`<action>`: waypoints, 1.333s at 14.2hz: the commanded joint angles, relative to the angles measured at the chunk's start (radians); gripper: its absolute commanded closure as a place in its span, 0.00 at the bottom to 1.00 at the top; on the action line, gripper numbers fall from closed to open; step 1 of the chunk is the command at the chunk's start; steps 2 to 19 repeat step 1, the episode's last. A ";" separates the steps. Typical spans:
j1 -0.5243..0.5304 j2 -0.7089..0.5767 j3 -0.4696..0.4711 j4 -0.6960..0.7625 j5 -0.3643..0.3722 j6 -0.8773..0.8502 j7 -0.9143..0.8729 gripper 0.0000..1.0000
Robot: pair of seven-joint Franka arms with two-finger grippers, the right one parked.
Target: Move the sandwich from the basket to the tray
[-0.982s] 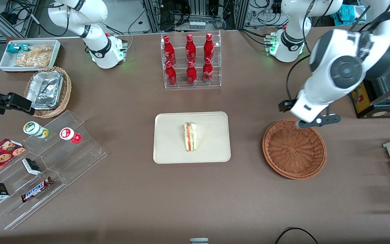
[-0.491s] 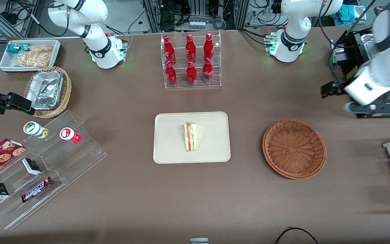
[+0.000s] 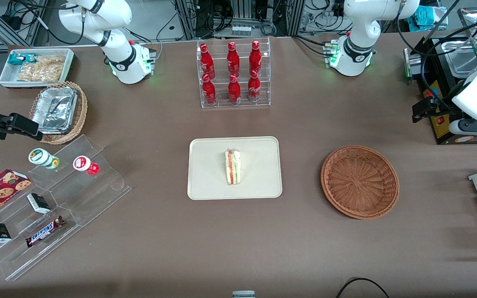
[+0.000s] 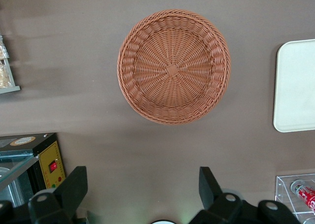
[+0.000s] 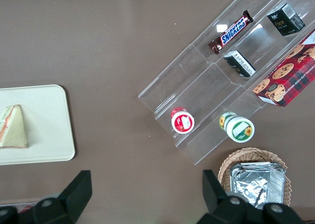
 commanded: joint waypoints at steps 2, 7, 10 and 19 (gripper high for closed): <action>-0.014 -0.003 0.012 0.006 -0.029 0.001 -0.023 0.00; -0.014 -0.003 0.012 0.006 -0.029 0.001 -0.023 0.00; -0.014 -0.003 0.012 0.006 -0.029 0.001 -0.023 0.00; -0.014 -0.003 0.012 0.006 -0.029 0.001 -0.023 0.00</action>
